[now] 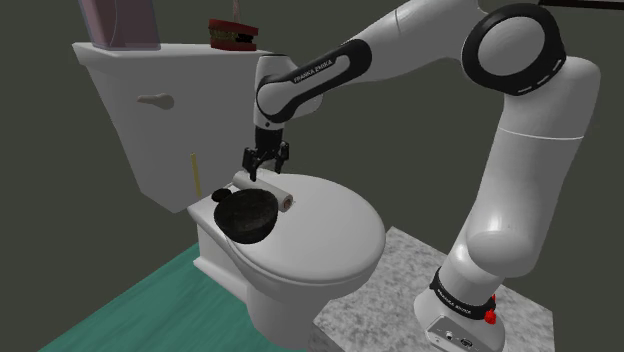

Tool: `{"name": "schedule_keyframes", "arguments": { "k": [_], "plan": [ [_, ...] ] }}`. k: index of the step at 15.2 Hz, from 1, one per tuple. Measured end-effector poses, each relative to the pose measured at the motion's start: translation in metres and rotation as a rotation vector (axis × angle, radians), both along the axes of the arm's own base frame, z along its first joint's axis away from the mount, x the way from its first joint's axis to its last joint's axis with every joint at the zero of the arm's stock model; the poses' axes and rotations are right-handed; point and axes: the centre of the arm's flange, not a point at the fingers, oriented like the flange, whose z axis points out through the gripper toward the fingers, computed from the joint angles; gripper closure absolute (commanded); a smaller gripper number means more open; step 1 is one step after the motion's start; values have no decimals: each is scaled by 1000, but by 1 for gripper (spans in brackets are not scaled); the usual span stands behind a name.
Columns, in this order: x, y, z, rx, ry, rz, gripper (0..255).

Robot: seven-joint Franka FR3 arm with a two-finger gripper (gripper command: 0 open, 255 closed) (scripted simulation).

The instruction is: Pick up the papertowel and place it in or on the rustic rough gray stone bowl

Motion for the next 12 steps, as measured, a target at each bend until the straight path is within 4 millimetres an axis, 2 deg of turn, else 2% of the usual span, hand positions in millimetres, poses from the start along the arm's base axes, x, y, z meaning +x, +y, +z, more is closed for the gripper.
{"name": "schedule_keyframes", "arguments": {
  "k": [3, 7, 12],
  "plan": [
    [7, 2, -16, 0, 1, -2, 0],
    [6, 3, -39, -1, 1, -2, 0],
    [7, 3, -46, 0, 0, -2, 0]
  ]
}}
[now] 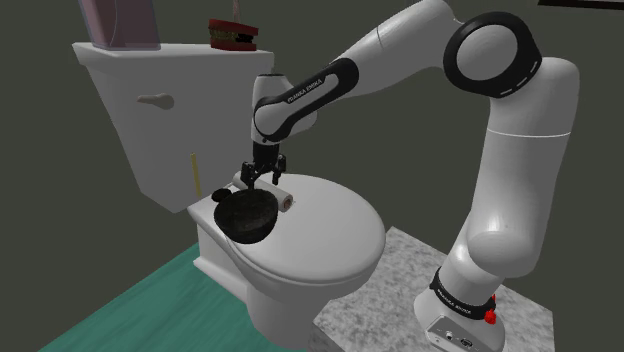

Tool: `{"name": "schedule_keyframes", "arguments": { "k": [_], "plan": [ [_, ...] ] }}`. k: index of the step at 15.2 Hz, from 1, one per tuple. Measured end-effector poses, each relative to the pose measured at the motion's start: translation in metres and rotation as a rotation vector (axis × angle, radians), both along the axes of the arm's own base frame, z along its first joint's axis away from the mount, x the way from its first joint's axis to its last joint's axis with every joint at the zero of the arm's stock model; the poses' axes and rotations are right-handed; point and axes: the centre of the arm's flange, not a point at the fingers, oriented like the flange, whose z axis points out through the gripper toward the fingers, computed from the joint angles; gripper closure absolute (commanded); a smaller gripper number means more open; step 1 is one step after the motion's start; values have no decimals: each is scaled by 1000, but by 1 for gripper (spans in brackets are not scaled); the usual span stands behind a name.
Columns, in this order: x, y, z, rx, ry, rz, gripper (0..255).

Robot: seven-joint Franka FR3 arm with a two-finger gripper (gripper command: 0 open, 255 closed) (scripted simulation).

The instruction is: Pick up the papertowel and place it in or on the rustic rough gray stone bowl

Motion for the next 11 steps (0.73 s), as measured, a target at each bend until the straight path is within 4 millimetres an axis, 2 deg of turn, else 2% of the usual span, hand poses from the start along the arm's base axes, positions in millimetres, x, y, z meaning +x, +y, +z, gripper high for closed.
{"name": "schedule_keyframes", "arguments": {
  "k": [2, 3, 11],
  "plan": [
    [0, 0, 0, 0, 0, 0, 0],
    [0, 0, 0, 0, 0, 0, 255],
    [0, 1, 1, 1, -2, 2, 255]
  ]
}}
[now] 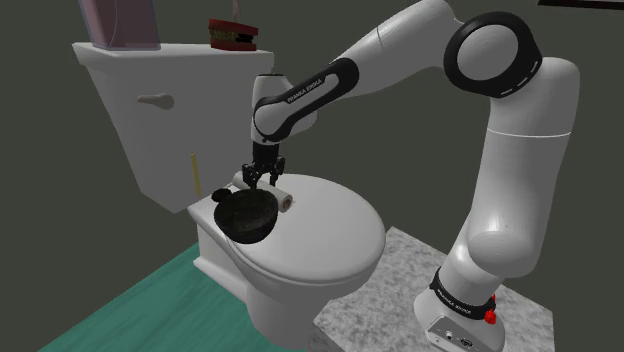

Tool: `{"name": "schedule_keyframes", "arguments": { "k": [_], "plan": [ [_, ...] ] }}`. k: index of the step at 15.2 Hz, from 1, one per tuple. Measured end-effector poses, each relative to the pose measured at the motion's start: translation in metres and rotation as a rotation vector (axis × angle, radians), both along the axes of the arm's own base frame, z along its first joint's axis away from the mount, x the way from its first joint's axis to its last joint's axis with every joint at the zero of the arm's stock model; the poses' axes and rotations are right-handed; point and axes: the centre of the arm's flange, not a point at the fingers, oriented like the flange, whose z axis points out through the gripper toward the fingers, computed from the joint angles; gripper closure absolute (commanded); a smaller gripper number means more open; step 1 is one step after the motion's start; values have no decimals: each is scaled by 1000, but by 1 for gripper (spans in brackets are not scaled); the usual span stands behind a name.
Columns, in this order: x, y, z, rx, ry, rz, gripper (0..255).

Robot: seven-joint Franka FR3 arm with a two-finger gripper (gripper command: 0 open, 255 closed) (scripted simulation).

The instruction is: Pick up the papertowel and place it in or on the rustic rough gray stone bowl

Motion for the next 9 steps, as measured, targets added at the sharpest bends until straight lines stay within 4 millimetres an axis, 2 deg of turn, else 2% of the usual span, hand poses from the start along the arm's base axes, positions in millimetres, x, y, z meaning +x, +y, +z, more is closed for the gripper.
{"name": "schedule_keyframes", "arguments": {
  "k": [3, 9],
  "plan": [
    [0, -1, 2, 0, 1, -1, 255],
    [0, -1, 32, -1, 2, -1, 255]
  ]
}}
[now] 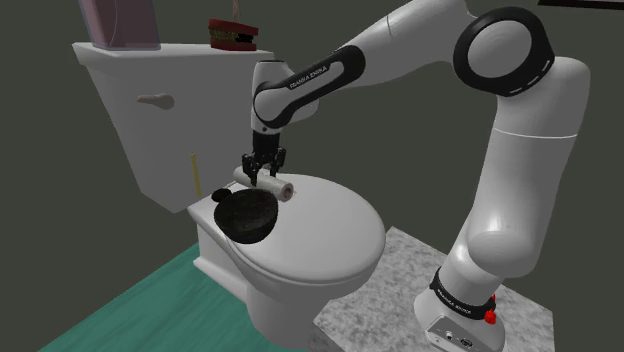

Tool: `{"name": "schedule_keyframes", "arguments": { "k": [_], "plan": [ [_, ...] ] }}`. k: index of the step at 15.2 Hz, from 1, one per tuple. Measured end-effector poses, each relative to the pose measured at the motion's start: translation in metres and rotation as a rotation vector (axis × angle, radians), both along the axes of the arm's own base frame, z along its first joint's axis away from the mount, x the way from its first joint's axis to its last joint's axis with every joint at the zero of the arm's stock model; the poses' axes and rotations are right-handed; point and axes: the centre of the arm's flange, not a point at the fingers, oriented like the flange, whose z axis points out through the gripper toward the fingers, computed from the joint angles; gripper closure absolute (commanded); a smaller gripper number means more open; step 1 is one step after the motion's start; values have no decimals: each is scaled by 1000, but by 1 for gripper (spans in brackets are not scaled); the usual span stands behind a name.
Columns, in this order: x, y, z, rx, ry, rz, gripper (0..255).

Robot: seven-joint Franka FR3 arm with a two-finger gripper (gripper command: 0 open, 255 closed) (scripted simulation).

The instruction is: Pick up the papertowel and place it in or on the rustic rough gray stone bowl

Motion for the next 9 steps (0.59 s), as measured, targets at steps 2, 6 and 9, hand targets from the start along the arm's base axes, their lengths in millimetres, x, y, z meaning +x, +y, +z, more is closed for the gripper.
{"name": "schedule_keyframes", "arguments": {
  "k": [2, 6, 9],
  "plan": [
    [0, 0, 11, 0, 0, 0, 255],
    [0, 0, 31, 0, 0, 0, 255],
    [0, 0, 48, 0, 0, 0, 255]
  ]
}}
